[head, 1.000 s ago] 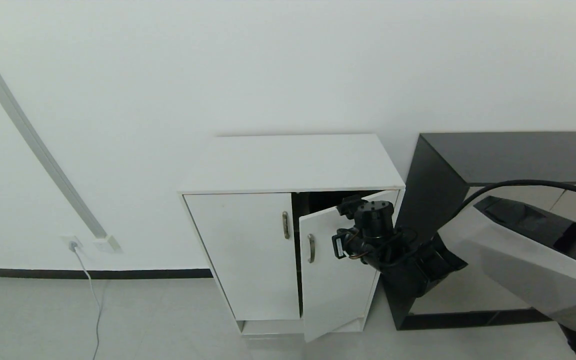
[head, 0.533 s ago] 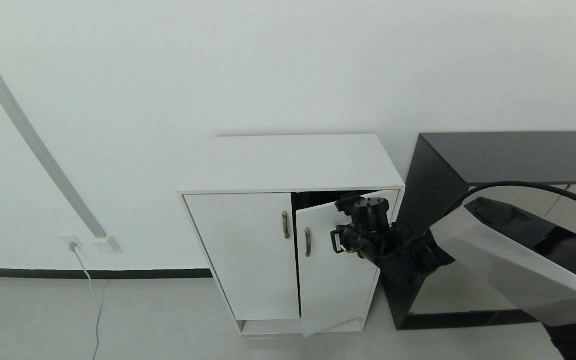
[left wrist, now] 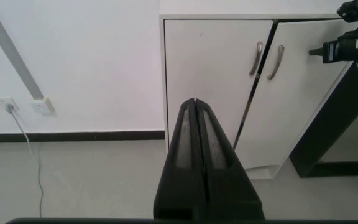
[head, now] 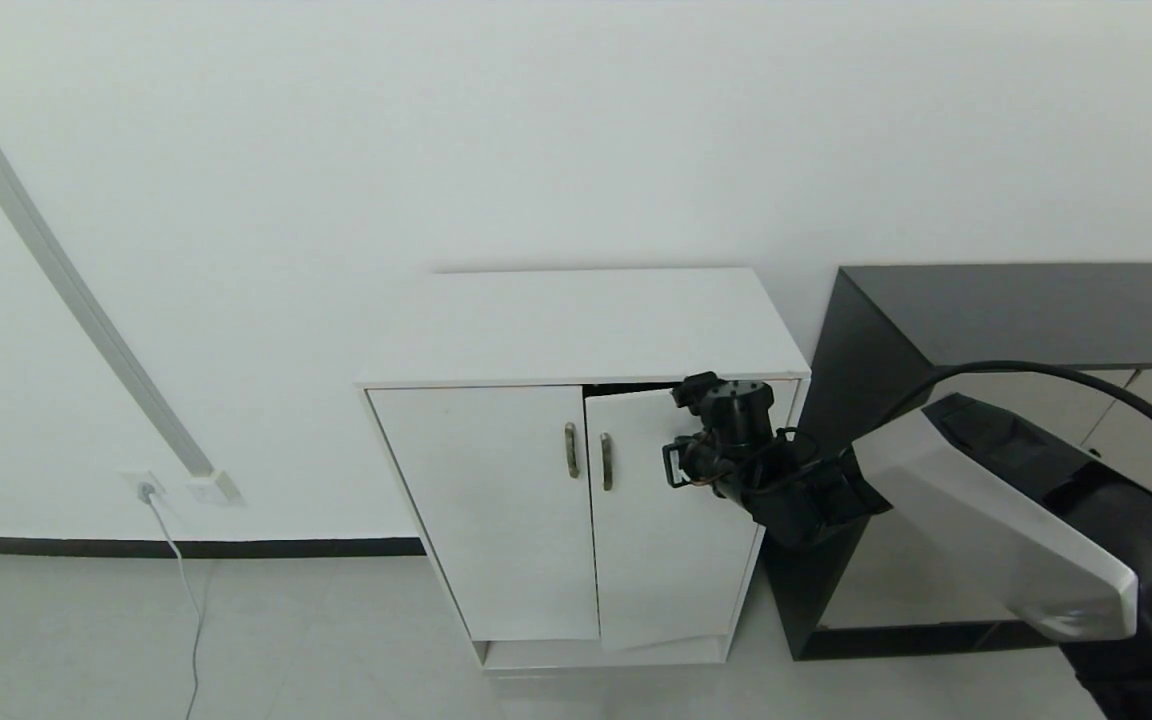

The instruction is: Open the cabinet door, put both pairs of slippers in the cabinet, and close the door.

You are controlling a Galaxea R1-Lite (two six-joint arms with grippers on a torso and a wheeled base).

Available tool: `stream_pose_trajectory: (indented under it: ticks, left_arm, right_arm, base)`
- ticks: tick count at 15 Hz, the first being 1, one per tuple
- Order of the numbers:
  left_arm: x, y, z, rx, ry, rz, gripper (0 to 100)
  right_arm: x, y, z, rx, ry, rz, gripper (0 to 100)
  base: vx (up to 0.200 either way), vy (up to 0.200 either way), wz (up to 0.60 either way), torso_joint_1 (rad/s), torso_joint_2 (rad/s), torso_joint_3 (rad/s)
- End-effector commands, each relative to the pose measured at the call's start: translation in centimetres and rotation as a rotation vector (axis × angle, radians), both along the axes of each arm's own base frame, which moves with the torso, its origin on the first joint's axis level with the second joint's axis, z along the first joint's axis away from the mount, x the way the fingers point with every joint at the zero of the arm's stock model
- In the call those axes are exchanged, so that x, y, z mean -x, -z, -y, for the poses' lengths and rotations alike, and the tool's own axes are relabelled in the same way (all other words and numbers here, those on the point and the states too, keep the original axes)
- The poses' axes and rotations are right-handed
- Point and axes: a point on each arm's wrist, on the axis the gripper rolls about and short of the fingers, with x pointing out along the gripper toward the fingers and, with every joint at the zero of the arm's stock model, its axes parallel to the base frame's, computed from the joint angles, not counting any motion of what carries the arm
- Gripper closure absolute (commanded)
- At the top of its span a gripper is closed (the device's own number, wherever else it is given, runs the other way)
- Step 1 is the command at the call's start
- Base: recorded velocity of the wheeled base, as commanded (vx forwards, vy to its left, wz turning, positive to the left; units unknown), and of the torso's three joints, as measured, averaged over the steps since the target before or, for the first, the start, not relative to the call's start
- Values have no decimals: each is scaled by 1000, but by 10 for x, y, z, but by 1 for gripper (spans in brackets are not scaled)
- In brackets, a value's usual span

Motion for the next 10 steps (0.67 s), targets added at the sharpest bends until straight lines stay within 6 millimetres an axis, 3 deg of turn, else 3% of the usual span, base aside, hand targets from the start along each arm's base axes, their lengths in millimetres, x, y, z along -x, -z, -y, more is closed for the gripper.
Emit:
stream_pose_trajectory:
  ticks: [1, 10]
  left_arm:
    - [0, 0, 0, 0, 1, -1, 100]
    - [0, 0, 0, 0, 1, -1, 100]
  right_arm:
    - [-5, 0, 1, -3, 7, 4, 100]
    - [-18, -4, 4, -9, 23, 15, 100]
  base:
    - [0, 0, 0, 0, 0, 0]
    - [0, 0, 0, 0, 0, 0]
